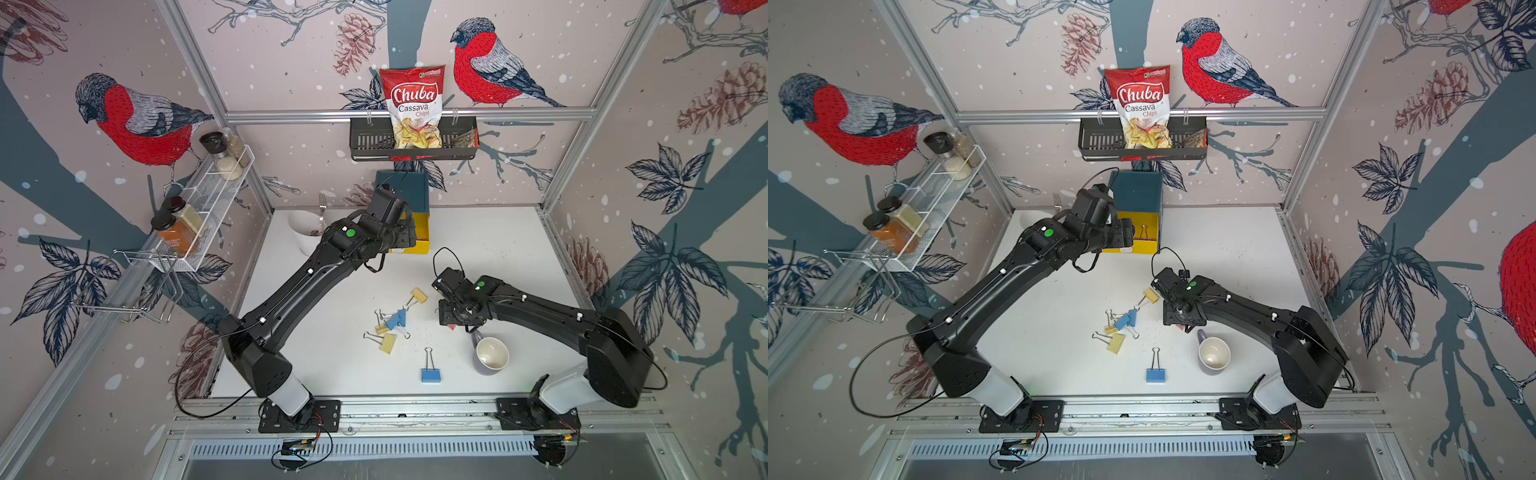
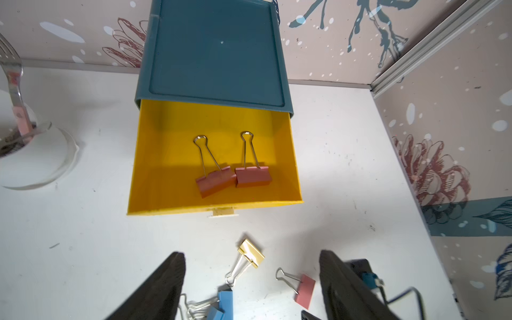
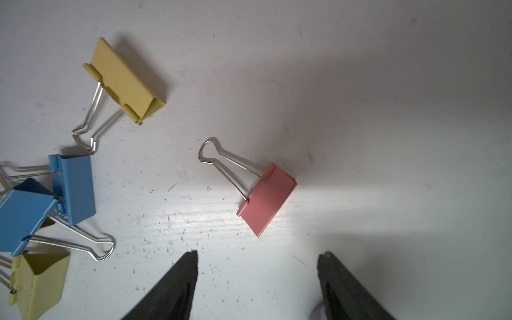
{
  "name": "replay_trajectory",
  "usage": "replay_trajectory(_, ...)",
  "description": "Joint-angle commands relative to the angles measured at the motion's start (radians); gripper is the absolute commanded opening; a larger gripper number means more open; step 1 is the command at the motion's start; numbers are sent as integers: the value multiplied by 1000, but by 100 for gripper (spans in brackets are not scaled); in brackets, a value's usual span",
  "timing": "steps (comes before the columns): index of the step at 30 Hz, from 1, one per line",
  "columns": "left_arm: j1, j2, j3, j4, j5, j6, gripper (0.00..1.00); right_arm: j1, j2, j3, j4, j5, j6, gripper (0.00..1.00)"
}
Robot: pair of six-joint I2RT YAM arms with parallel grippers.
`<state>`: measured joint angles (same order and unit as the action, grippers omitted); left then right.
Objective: Put the binder clips in the drawer according to color
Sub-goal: Adjust the distractor at the center of the board.
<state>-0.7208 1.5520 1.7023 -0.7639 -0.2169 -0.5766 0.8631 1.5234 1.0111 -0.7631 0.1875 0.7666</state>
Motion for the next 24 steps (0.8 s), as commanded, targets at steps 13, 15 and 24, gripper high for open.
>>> replay_trajectory(13, -42, -174, -233, 150, -44, -105, 78, 24, 134, -48, 74, -2, 141, 67)
replay_trajectory(15, -43, -179, -236, 153, -46, -104, 78, 19, 145, -46, 83, 3, 148, 66)
replay_trajectory(24, -46, -193, -257, 157, -45, -103, 78, -11, 188, -40, 129, 7, 148, 62)
